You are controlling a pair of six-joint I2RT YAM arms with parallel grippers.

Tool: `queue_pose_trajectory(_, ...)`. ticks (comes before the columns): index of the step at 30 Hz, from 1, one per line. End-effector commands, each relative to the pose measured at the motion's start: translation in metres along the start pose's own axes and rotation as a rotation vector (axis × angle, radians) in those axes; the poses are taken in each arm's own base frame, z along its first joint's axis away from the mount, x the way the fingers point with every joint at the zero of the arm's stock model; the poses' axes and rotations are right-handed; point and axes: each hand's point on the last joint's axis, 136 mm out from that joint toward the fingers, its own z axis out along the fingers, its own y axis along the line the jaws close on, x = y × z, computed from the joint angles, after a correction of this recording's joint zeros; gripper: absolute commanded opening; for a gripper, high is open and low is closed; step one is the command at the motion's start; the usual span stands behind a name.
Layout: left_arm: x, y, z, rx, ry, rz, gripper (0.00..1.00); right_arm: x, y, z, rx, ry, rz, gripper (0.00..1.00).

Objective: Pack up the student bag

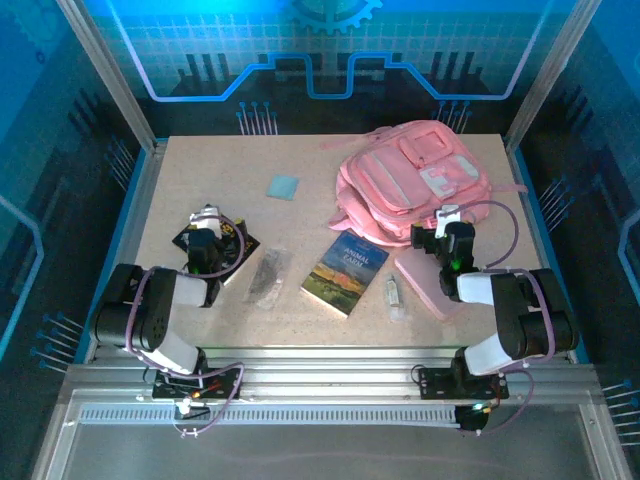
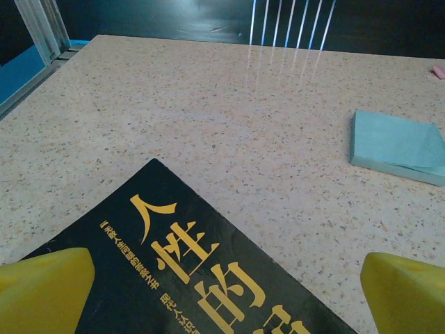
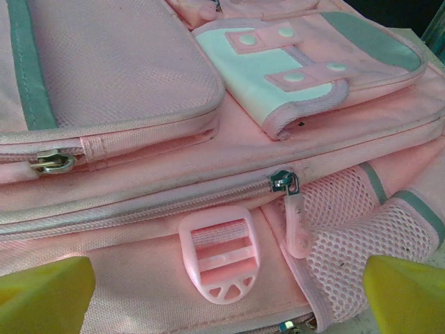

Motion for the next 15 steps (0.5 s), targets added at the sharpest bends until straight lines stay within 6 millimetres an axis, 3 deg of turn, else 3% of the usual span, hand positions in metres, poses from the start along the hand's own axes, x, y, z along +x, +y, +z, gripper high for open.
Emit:
queue_pose_trajectory(1,-0.0059,-0.0011,0.0035,0.010,-0.012,0.001,0.99,-0.0101,0.0043,0.0010,-0.019,-0.035,-0.011,1.00)
queue_pose_trajectory(15,-0.0058,-0.0013,0.0039,0.010,-0.009,0.002,0.99,-0.0104,0.0041,0.0015,-0.023,-0.033,-0.008,1.00)
